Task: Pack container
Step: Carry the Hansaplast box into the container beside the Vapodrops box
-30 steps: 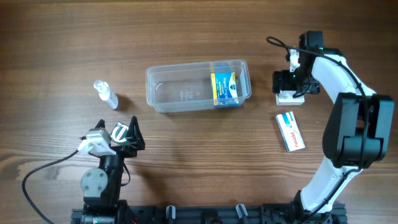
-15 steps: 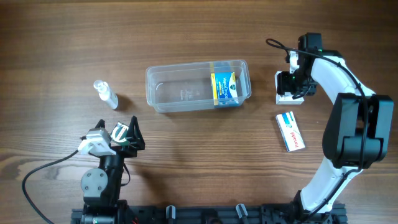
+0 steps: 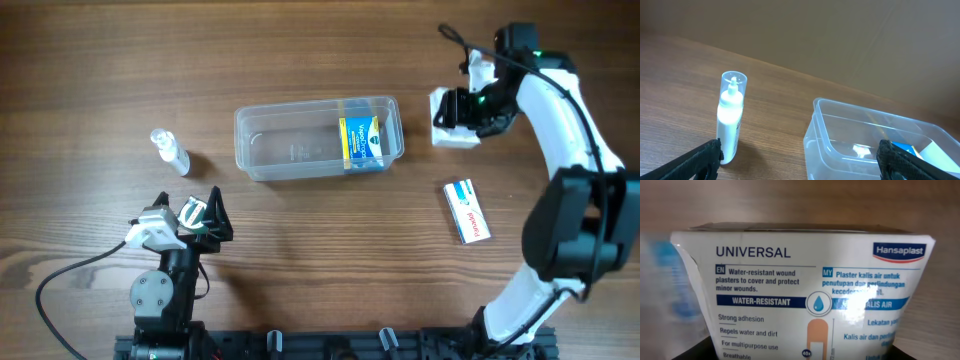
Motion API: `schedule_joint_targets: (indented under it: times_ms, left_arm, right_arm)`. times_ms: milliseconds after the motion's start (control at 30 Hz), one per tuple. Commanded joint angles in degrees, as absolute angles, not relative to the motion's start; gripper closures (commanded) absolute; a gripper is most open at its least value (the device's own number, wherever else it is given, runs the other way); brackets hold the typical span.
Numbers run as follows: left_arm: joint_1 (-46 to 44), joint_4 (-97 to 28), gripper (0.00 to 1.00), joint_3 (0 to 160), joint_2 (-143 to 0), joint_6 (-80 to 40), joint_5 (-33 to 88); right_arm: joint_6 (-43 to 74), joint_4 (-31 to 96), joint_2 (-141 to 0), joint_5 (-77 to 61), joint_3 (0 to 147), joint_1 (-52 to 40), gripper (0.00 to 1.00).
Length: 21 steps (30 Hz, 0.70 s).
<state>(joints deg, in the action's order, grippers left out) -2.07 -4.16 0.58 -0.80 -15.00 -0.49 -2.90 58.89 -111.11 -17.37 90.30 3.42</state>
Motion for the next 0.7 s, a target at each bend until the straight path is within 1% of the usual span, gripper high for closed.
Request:
schedule_joint_targets:
  times_ms: [0, 167, 367, 667]
  left_arm:
    - [-1.5, -4.3, 0.0, 0.3, -0.4, -15.5, 0.2]
    - [-1.5, -4.3, 0.0, 0.3, -0.4, -15.5, 0.2]
    - [-1.5, -4.3, 0.0, 0.3, -0.4, -15.5, 0.2]
    - [-1.5, -4.3, 0.0, 0.3, -0.4, -15.5, 0.2]
  right_arm:
    - [-3.3, 58.7, -105.2, -30.8, 92.0, 2.9, 0.3]
    - [-3.0, 58.5, -101.7, -33.1, 92.0, -0.2, 0.3]
    - [-2.7, 57.4, -101.4, -32.2, 92.0, -8.4, 0.3]
    - [10.4, 57.0, -101.5, -12.7, 91.2, -19.4, 0.29]
